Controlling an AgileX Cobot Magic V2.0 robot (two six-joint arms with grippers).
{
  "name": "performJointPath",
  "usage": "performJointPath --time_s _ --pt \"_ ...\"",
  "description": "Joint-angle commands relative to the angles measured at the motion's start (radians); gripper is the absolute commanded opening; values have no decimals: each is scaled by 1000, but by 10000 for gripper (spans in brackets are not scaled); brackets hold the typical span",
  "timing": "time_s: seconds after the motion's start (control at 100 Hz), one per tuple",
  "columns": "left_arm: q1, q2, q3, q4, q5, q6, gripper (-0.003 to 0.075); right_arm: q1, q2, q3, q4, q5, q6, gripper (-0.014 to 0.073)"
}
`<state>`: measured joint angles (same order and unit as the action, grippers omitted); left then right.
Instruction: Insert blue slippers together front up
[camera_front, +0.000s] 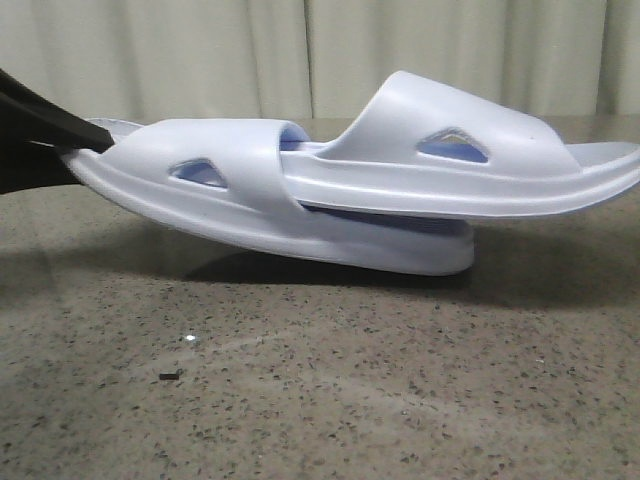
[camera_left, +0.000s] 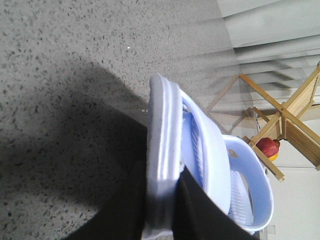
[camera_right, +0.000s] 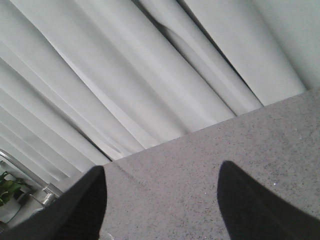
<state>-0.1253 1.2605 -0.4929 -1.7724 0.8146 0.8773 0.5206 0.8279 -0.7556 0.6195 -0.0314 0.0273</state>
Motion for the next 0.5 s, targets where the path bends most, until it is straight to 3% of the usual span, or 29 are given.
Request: performJointPath --time_s 0.0,0.35,0.49 --pt "-7 -16 -29 -89 52 12 16 -6 -13 -34 -16 -54 -18 415" --pt "-7 -14 -25 -37 47 39 30 -6 -13 -34 -16 -54 -18 415" --pt "-7 -14 -25 -19 47 39 179 -6 -13 -34 -16 -54 -18 415"
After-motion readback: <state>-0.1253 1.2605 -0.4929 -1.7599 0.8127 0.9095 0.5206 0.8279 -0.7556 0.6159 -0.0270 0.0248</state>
